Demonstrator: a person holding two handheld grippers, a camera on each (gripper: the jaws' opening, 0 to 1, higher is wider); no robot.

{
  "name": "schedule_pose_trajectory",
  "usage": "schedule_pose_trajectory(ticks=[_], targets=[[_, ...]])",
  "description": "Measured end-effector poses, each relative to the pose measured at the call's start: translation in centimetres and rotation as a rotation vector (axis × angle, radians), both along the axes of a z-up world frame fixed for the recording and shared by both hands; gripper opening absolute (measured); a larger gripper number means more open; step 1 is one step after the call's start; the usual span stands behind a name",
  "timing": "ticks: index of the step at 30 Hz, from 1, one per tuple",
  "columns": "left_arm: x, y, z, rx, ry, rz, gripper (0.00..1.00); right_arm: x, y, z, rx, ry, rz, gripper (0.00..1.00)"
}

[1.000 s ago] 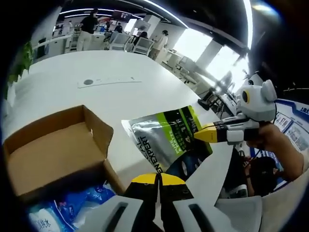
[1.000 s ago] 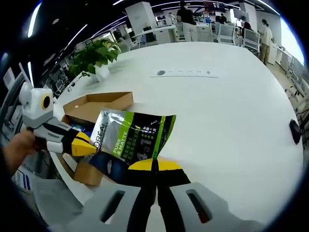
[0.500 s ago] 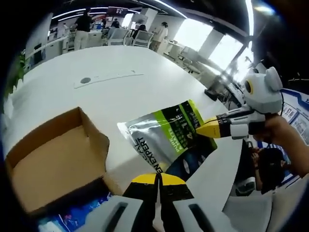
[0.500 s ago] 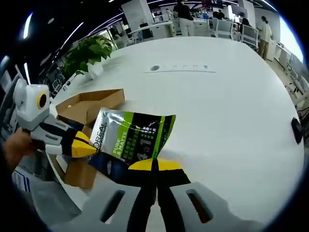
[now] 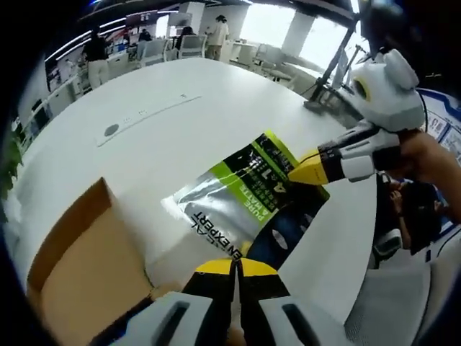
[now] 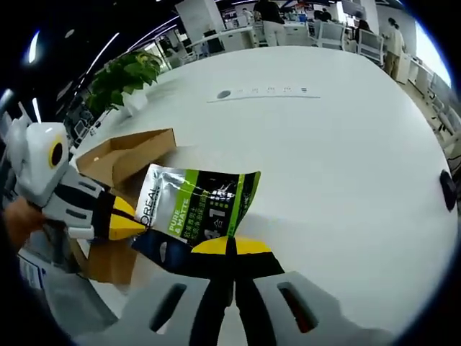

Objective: Operate the shoe box by opening the lid, removing the specified soft item, and placing it in the target area until the item is outside and the box remains undamaged.

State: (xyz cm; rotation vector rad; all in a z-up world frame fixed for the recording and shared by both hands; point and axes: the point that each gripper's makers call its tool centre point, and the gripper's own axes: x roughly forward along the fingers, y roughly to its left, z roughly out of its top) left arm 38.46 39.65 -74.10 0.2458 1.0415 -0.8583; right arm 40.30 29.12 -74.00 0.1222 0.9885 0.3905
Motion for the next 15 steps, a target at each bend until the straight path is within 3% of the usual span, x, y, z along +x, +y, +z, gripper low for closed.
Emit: schedule_pose_trajectory(ticks=[15], targets=[[0.0,-0.8,-2.1,0.126,-0.020,-0.148,0.01,0.2,-0.7,-2.4,0.016,0.039,-0.022,0.00]])
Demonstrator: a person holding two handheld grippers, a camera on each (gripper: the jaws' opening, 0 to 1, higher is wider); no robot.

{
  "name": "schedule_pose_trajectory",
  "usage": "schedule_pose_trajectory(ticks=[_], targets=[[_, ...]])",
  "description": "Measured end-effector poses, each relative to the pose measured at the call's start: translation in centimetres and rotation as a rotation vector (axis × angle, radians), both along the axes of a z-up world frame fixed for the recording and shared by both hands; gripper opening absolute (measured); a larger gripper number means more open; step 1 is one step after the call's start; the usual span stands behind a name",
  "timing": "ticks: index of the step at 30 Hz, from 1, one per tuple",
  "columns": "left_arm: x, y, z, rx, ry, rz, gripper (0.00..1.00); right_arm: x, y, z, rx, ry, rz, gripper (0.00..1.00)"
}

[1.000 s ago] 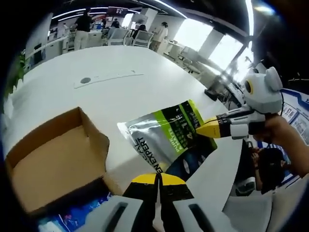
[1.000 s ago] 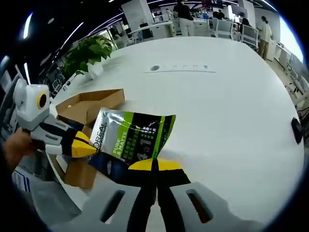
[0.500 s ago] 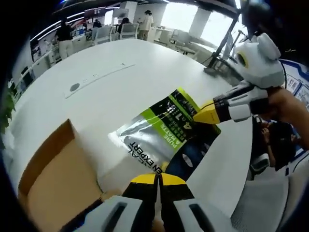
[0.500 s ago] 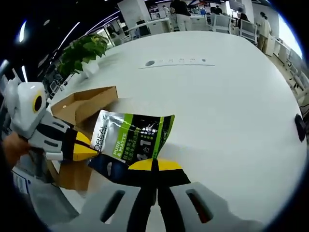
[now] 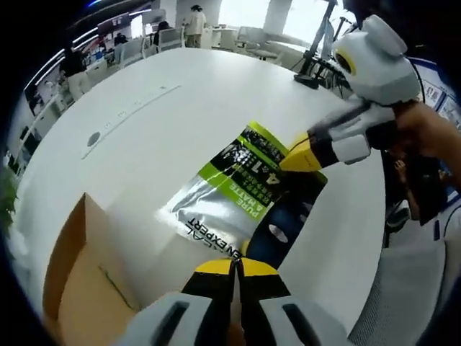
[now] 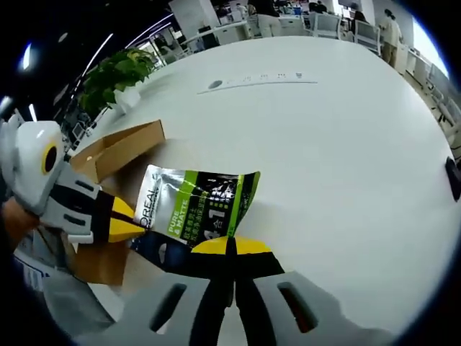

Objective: Operate the shoe box by opening the lid, removing the specified soft item, and placing it in the target area until the item is outside and the box remains undamaged.

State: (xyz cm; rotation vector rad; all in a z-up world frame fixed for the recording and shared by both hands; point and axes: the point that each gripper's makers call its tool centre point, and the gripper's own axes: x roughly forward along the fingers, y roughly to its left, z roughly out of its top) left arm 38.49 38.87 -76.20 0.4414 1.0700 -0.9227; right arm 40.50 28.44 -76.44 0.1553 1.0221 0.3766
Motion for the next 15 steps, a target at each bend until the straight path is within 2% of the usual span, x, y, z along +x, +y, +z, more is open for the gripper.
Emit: schedule_pose_trajectory(ticks=[15], targets=[[0.2,0.0,-1.3,0.116,-0.052,-0.147,0.02,0.3,0.2,-1.6,0.012,0.013,0.009,0.00]])
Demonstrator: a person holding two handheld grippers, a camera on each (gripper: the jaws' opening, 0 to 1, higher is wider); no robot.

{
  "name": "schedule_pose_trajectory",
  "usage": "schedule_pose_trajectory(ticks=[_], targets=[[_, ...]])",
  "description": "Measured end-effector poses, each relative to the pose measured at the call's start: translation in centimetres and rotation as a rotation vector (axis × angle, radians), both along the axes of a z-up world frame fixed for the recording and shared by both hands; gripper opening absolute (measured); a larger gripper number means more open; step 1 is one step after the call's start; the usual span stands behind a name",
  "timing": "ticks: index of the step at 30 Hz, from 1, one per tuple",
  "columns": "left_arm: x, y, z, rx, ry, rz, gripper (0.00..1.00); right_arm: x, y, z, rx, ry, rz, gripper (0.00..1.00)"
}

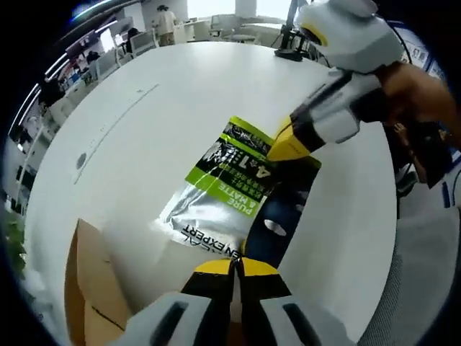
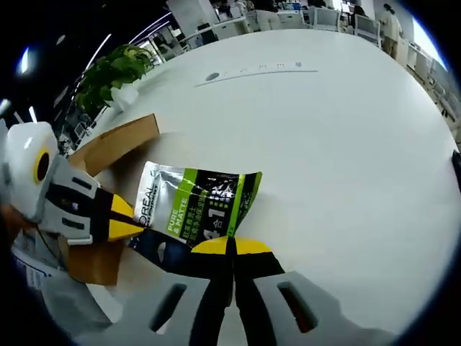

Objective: Operate the shoe box by opening the lid, removing the specified soft item, and placing it in the target area until the item is outside and the box remains undamaged.

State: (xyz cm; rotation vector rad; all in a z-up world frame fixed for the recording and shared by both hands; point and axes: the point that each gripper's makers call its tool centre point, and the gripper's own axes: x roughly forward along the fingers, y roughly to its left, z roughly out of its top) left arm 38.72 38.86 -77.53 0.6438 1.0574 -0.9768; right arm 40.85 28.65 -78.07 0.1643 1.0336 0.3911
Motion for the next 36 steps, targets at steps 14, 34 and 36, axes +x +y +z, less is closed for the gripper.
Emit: schedule_pose_trajectory(ticks=[14,34,36], targets=[[-0.1,0.3,-1.0,0.070,-0.029,-0.071,0.04,0.3,0.2,-0.9,-0.027,-0.018,0.040,0.00],[-0.5,1.0,-0.1,0.084,-0.043,-0.063,0.14,0.5,-0.7,-0.6,-0.112,-0.096,0.079,0.08],[-0.5,0.9,0.1,0.083,-0.048,-0.066,0.15,0.7,-0.9,-0.4,-0.117,-0.110,0.072,0.10]])
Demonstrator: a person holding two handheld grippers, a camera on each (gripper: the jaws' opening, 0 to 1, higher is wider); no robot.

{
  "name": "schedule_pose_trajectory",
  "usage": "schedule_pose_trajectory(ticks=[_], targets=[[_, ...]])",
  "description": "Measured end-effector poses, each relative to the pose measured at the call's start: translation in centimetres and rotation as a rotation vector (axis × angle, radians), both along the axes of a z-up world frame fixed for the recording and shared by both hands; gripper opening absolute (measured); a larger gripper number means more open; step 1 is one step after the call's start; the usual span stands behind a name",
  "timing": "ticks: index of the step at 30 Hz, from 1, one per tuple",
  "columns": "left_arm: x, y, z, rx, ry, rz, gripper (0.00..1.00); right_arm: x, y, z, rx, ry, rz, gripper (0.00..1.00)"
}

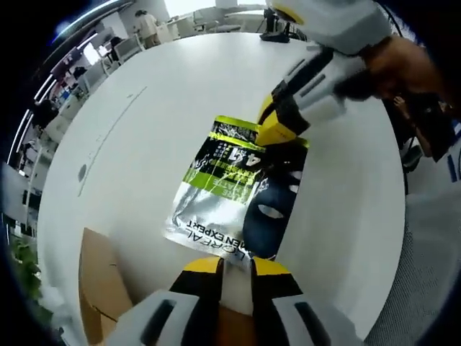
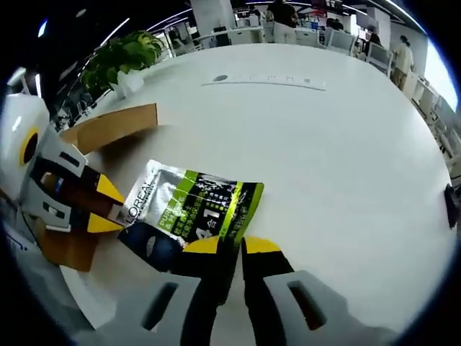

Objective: Operate the shoe box by opening the lid, removing the specified soft item, and placing it in the target area until the item is outside and the box remains undamaged.

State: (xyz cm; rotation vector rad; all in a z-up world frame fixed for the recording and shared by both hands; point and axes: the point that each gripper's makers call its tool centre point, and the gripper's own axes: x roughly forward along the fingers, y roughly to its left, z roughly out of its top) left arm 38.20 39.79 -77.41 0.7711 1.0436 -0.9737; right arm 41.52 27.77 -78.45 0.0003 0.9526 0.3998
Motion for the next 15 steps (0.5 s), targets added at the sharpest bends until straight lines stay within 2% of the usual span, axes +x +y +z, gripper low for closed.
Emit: schedule_pose_trajectory(ticks=[8,15], targets=[[0.0,0.2,1.4,-0.022,-0.030,0.008,0.18,-0.4,-0.4,0.6,-0.006,-0.008,-0.001,0.12],[-0.1,0.1,3.0,-0.081,-0.039,0.045,0.20,-1.1,-0.6,1.4,-0.014,-0.020,0.004,0.14]])
